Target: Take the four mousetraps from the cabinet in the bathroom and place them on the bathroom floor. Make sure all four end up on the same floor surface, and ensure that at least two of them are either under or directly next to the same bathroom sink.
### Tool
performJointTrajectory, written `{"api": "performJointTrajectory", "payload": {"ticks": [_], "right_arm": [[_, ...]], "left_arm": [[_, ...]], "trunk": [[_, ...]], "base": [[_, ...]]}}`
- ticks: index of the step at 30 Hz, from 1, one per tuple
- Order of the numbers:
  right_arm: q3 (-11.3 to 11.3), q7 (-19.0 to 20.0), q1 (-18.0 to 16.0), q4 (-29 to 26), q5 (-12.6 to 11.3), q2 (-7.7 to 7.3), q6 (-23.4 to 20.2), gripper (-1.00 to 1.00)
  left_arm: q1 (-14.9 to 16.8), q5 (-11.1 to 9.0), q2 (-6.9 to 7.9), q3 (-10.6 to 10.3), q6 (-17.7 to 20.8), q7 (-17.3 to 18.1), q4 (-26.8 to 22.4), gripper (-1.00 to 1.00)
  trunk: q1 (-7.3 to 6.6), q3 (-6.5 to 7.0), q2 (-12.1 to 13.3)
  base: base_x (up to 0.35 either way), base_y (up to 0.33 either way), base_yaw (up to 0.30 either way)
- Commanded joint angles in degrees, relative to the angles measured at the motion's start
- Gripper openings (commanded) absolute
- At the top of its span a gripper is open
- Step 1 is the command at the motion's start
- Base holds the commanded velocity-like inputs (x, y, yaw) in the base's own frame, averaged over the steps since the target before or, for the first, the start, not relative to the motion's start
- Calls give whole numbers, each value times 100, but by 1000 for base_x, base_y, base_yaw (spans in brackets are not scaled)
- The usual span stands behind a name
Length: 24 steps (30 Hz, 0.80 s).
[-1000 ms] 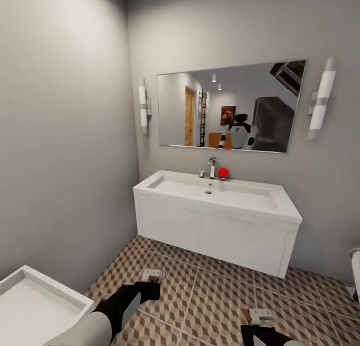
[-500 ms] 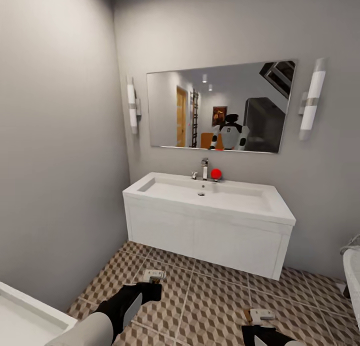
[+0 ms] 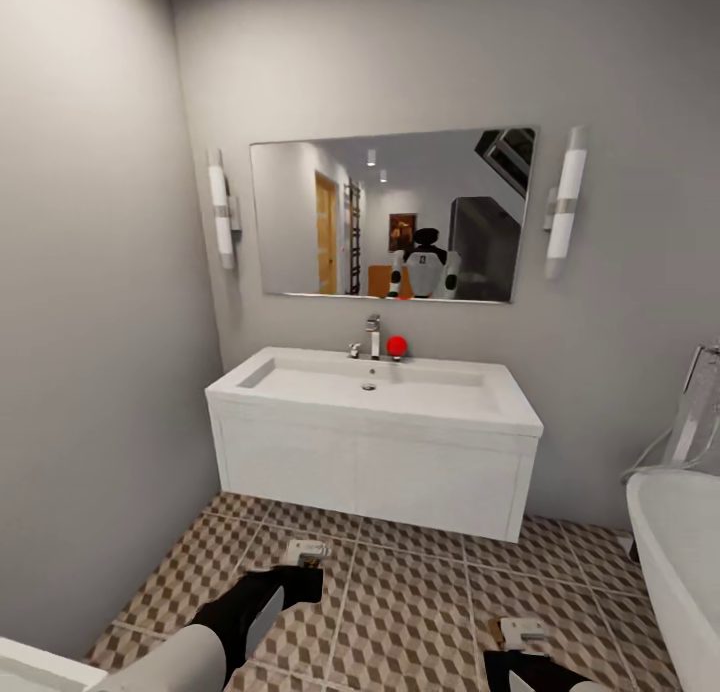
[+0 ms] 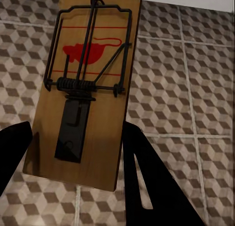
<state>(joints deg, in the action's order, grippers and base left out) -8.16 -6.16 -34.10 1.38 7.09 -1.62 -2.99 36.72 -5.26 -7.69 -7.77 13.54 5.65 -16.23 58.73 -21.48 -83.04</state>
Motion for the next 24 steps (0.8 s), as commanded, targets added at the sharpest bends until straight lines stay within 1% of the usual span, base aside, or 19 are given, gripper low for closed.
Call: {"api": "performJointTrajectory", "payload": {"ticks": [1, 11, 24], "right_arm": [[-45, -17, -9, 11, 52, -1, -8, -100], [-48, -17, -9, 11, 55, -8, -8, -100], [-49, -17, -9, 11, 63, -14, -16, -100]], "left_arm": [[1, -57, 5, -33, 34, -2, -11, -100], [1, -52, 5, -32, 34, -3, 8, -100], [1, -53, 5, -36, 34, -3, 14, -100]], "trunk": [[0, -7, -4], [0, -7, -4], [0, -7, -4]], "base": [[0, 0, -240], [0, 0, -221], [0, 0, -26]]}}
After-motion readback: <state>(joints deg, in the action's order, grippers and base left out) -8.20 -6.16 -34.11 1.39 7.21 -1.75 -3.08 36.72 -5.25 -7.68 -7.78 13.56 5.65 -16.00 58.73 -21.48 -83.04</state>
